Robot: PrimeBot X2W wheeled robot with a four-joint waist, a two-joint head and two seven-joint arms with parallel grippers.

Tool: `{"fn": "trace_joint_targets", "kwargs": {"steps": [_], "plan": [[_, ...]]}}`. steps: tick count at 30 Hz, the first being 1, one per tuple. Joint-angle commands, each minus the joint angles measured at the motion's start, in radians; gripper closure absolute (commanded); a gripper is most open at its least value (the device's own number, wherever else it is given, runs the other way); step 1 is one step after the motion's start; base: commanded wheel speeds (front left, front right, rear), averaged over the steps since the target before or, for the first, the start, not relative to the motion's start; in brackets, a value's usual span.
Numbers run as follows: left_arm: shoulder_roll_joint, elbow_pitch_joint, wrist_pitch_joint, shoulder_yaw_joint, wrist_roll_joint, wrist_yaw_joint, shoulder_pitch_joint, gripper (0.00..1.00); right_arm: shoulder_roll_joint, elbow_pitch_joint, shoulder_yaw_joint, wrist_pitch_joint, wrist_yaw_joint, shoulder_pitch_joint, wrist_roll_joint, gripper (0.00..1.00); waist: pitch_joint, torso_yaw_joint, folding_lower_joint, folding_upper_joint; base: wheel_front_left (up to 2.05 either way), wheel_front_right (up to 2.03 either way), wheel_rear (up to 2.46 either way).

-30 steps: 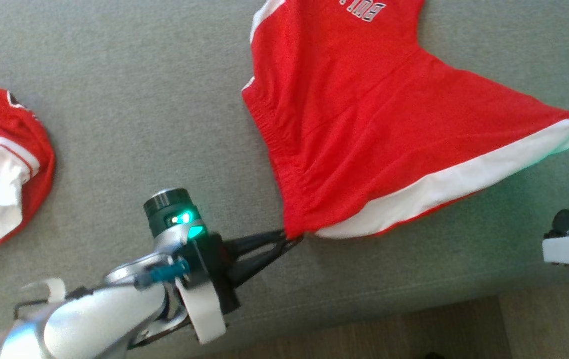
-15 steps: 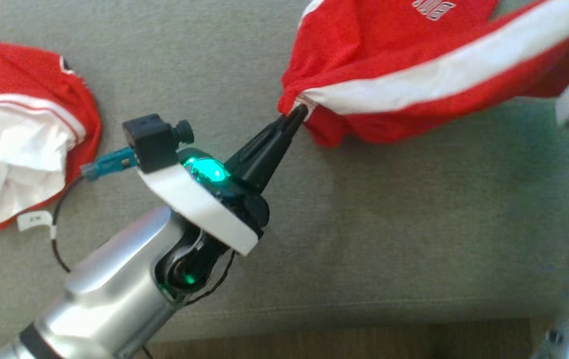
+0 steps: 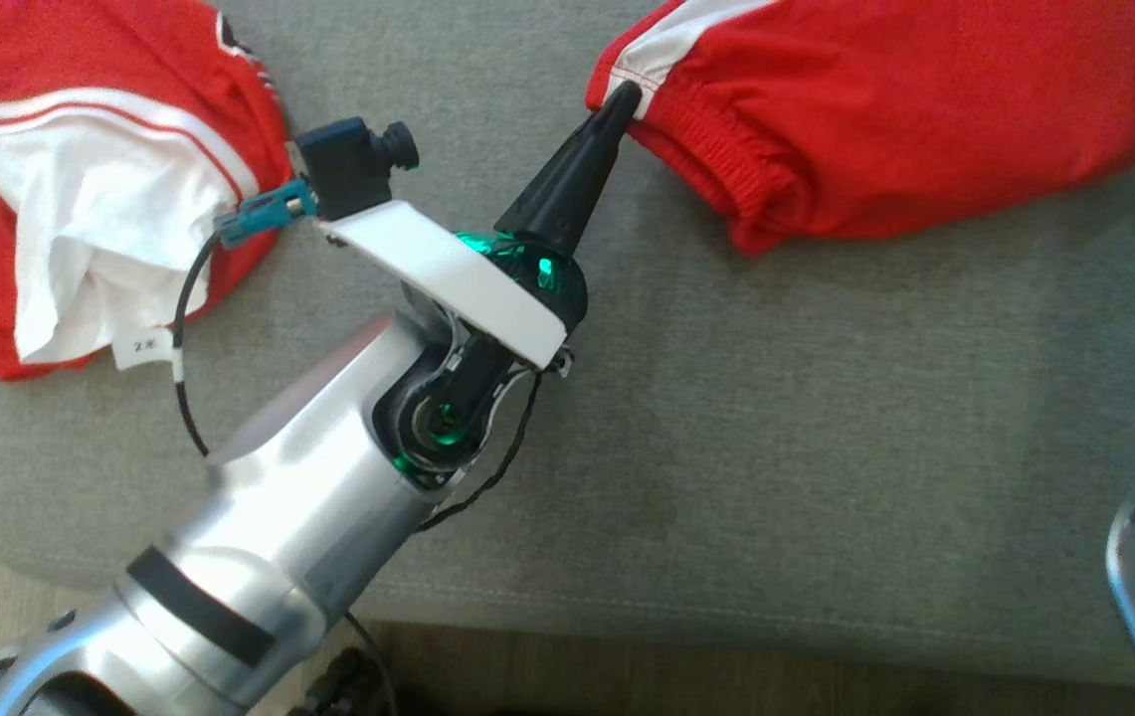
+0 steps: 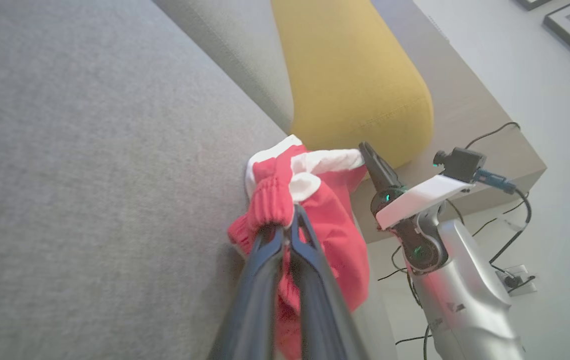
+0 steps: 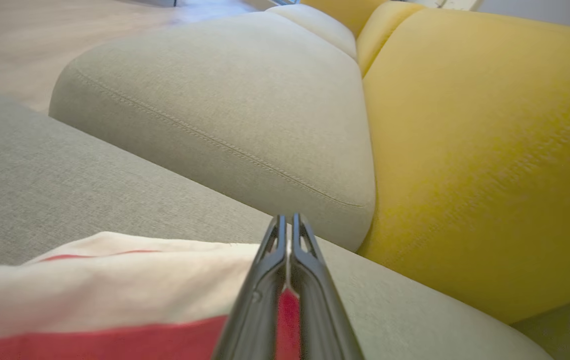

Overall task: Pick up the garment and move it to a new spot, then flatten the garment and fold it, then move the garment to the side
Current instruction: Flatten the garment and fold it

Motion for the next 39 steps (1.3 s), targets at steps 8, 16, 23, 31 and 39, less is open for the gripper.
{"fn": "trace_joint_targets", "kwargs": {"steps": [8, 16, 23, 31, 39], "plan": [[0.017, 0.013, 0.013, -0.021, -0.038, 0.000, -0.053, 1.00, -0.023, 0.207, 0.067, -0.104, 0.000, -0.160, -0.059, 1.00, 0.031, 0.038, -0.0002, 0.0000, 0.00, 0.00, 0.00], [0.027, 0.035, -0.001, -0.043, 0.005, 0.000, -0.055, 0.00, 0.005, 0.311, -0.014, -0.188, 0.000, -0.182, -0.050, 0.00, 0.008, 0.030, -0.0002, 0.0000, 0.00, 0.00, 0.00], [0.047, 0.028, -0.006, 0.116, 0.365, 0.018, 0.025, 0.00, -0.001, 0.420, -0.082, -0.169, 0.000, -0.172, 0.099, 0.00, -0.045, 0.015, -0.0002, 0.0000, 0.00, 0.00, 0.00], [-0.019, -0.135, -0.007, 0.292, 0.794, 0.112, 0.235, 0.00, -0.132, 0.537, -0.070, -0.015, 0.000, -0.153, 0.211, 0.00, -0.068, 0.057, -0.0002, 0.0000, 0.00, 0.00, 0.00], [-0.070, -0.229, -0.007, 0.361, 0.968, 0.091, 0.415, 0.00, -0.224, 0.639, -0.008, 0.184, 0.000, -0.125, 0.271, 0.00, -0.076, 0.109, -0.0002, 0.0000, 0.00, 0.00, 0.00]]}}
